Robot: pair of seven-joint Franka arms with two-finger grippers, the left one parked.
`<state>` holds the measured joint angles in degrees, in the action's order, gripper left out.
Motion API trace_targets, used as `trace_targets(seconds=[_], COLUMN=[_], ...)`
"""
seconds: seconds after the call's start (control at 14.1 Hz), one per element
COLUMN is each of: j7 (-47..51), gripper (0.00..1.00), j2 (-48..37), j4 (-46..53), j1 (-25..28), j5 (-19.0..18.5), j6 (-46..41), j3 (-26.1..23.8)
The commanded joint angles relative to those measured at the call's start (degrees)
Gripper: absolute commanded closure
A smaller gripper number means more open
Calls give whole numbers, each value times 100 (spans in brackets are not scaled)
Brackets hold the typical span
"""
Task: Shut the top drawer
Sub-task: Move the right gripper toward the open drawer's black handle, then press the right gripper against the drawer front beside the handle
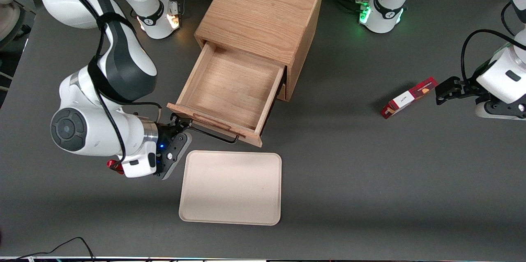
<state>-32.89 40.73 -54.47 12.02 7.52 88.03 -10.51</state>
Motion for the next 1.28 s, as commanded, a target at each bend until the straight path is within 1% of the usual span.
trace_targets(seconds=[0.0, 0.28, 0.64, 0.78, 0.92, 1.21], j7=[-121, -104, -7, 28, 115, 134], gripper=[0, 0, 0, 0, 0, 0], j2=[313, 454, 620, 647, 700, 709], j4=[261, 243, 200, 173, 164, -28], j1=[54, 98, 142, 142, 142, 142], j5=[110, 154, 180, 250, 425, 444], j6=[13, 56, 478, 478, 478, 478], j3=[-83, -83, -92, -92, -83, -83])
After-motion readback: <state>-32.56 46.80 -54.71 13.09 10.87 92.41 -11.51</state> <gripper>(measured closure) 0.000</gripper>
